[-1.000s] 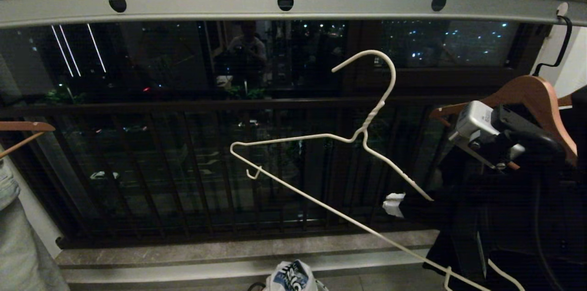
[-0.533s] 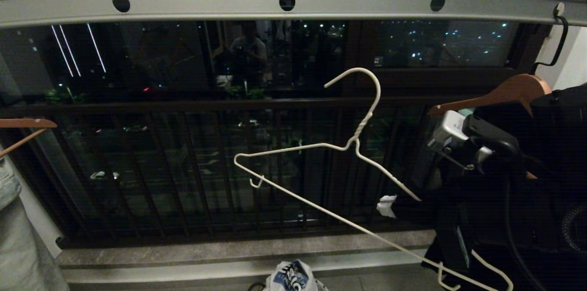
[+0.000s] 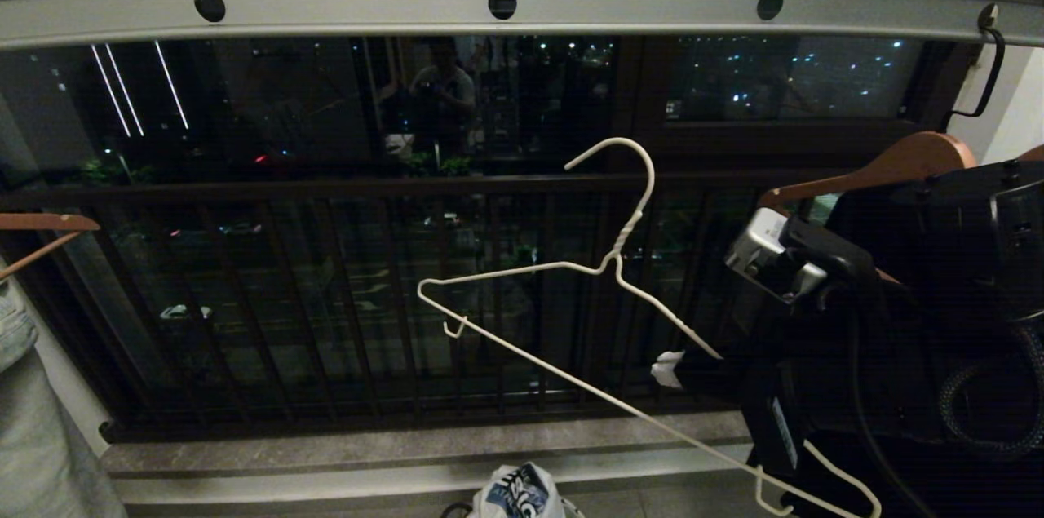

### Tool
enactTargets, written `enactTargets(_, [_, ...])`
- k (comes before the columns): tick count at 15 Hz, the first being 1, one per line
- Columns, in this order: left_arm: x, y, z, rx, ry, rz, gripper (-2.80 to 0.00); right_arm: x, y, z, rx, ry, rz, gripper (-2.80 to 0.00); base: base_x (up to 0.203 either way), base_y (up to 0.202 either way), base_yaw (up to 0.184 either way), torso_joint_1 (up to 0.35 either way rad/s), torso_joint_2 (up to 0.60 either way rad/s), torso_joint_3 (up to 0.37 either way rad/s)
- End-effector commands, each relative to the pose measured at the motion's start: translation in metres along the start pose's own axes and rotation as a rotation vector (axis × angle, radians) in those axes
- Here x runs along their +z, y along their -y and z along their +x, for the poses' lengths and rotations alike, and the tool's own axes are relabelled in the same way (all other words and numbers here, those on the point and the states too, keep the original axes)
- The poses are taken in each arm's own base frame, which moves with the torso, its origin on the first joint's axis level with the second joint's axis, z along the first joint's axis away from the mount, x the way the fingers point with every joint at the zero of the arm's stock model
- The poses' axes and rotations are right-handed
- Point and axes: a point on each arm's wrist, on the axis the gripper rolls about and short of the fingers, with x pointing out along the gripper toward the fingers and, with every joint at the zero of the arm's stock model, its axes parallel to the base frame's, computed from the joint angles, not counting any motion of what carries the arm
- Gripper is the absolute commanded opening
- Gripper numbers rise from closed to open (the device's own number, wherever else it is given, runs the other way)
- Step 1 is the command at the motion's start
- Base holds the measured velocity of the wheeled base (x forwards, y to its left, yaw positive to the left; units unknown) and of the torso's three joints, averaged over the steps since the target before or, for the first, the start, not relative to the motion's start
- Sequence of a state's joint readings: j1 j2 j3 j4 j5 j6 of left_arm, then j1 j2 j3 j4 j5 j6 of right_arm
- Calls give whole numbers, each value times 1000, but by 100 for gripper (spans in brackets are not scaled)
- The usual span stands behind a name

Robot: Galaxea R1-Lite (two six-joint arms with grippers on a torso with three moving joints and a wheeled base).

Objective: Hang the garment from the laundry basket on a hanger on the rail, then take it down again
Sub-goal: Pick up the clothes rack on the clothesline, then pick up clothes from the basket

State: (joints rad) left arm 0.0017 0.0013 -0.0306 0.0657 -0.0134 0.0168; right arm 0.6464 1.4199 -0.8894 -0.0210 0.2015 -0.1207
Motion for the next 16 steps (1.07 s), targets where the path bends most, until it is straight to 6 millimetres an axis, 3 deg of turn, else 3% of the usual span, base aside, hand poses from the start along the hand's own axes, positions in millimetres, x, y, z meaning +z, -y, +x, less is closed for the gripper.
enactTargets(1, [0,0,0,-1,-1,0,-280,-1,1,3,2,-12,1,-280,0,0,0,0,0,0])
enactTargets(9, [0,0,0,1,-1,0,-280,-5,1,5,-2,-26,-1,-280,0,0,0,0,0,0])
enactTargets(16, [0,0,0,0,0,0,-280,-7,0,6,-1,-31,-2,-280,0,0,0,-101,222,119])
